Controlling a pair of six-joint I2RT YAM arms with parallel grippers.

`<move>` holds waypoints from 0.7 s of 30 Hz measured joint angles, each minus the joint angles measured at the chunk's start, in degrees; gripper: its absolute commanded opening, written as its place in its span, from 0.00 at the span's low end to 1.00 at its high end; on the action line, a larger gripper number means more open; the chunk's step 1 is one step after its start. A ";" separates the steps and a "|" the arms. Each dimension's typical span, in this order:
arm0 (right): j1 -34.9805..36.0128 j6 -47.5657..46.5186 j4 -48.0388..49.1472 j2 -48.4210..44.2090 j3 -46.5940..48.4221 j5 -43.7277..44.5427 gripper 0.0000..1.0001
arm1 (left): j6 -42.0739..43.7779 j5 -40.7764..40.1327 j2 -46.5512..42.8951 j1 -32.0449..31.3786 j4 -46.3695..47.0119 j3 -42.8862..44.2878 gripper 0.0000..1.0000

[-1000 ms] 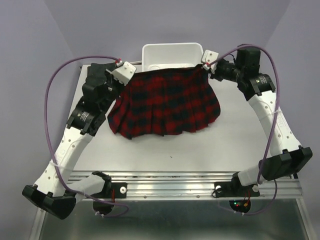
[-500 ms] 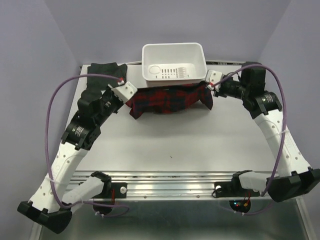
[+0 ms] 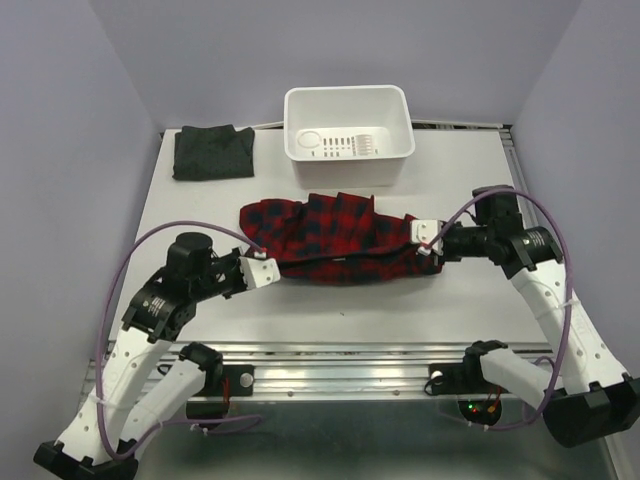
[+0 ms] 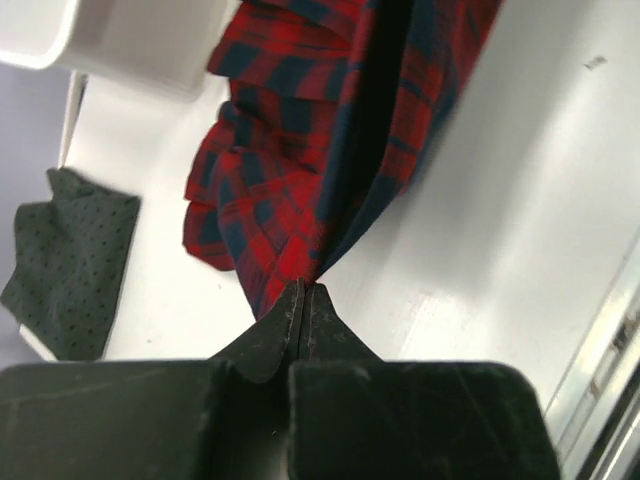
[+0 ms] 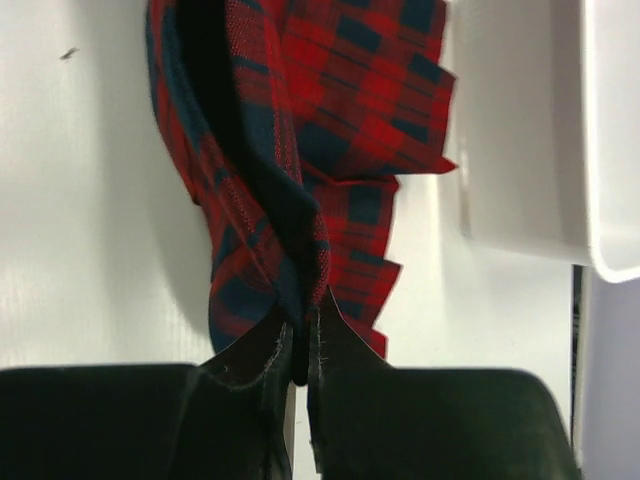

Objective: Fold and stack the skirts
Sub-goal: Flatten the skirt out

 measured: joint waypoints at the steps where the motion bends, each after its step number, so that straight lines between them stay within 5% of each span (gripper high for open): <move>1: -0.04 -1.44 -1.27 -0.81 -0.98 -0.39 0.01 | 1.51 1.11 -0.31 0.00 -1.44 -0.52 0.00; 10: -0.11 3.32 -2.60 1.57 -1.16 0.24 0.01 | 0.35 -0.09 6.10 0.09 0.00 -1.18 0.00; 17: -0.66 17.25 3.56 20.24 25.90 6.84 0.01 | -13.07 -12.52 26.01 0.63 8.98 24.76 0.00; 21: -0.87 23.28 8.02 23.98 38.38 9.97 0.01 | -18.34 -19.15 27.47 0.68 15.30 35.34 0.00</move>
